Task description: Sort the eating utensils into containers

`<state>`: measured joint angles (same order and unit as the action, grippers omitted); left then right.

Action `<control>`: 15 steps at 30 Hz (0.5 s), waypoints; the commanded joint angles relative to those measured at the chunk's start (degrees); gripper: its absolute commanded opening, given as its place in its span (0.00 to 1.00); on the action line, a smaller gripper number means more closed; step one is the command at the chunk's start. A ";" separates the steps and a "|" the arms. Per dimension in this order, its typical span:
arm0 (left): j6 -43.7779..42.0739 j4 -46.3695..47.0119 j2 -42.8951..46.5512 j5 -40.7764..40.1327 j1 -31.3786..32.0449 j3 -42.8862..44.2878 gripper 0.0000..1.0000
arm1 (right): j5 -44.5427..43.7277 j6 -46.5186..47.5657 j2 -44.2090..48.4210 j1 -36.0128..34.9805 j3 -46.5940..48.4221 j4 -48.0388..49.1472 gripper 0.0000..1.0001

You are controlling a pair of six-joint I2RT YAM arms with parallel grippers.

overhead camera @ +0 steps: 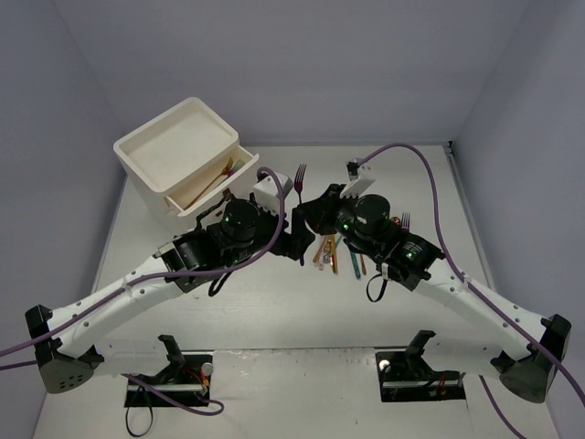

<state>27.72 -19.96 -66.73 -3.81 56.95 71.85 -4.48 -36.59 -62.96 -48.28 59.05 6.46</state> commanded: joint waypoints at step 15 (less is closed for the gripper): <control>-0.36 5.74 -3.29 -5.63 0.53 0.63 0.40 | -2.79 -4.59 2.93 -0.74 -0.42 8.72 0.00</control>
<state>27.28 -18.81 -69.11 -7.80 57.06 71.33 -5.17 -39.63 -62.47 -48.49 58.59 8.99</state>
